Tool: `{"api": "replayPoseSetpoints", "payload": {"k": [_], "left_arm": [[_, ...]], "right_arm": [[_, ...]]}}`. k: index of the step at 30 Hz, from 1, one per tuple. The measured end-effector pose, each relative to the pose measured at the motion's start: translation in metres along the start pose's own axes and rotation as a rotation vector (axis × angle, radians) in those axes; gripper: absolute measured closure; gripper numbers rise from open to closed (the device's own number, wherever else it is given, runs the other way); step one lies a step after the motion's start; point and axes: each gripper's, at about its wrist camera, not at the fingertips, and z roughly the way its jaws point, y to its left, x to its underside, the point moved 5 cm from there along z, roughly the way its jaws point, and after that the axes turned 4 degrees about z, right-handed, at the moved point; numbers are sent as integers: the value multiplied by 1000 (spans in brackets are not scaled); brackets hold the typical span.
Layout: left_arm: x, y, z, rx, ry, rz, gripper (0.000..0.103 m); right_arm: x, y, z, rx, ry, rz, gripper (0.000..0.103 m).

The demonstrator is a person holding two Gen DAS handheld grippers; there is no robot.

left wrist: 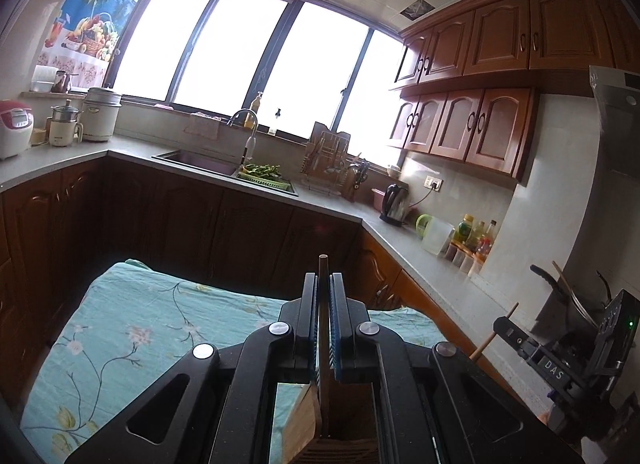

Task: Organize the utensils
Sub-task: 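Drop the chopsticks into the holder slots and open both tools, then move both tools back down to the remaining utensils on the table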

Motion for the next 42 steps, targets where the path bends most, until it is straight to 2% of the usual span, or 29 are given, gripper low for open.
{"api": "replayPoseSetpoints", "payload": {"k": [4,9,19,22,23,24,26,28,29,30,31,32,33,34,42], "left_arm": [[10,-1,18,5,46,-1,100],[2,-4,26,0,48,18,99],[0,7,16,-7,71,33,98],[-4,7,16,-13,96,31,91],[-5,8,13,-13,98,25,86],[-6,8,11,-15,99,20,82],[-8,9,1,-14,95,15,75],[-8,8,-9,-16,89,16,61],[-7,8,-14,-27,86,17,46],[-6,8,-22,-39,79,20,36],[-5,8,-29,-48,75,22,33],[-2,8,-36,-56,75,22,25],[0,8,-43,-67,78,16,16],[5,7,-51,-78,82,10,14],[35,7,-100,-72,146,-38,12]], "right_arm": [[11,-5,8,0,43,10,97],[10,-8,10,9,58,10,97],[9,-6,14,10,81,14,95],[7,-9,12,4,82,36,89],[6,-10,9,-1,76,47,78],[5,-12,6,-5,68,58,62],[2,-14,-3,-9,42,77,42],[-2,-16,-15,-11,16,92,36],[-3,-17,-20,-14,8,101,27],[-4,-17,-25,-16,3,112,16],[-4,-18,-31,-21,0,124,10],[-4,-19,-37,-28,-4,135,2],[-3,-18,-42,-35,-5,139,2],[-1,-17,-48,-37,2,138,2],[31,-10,-93,-47,63,98,1]]}}
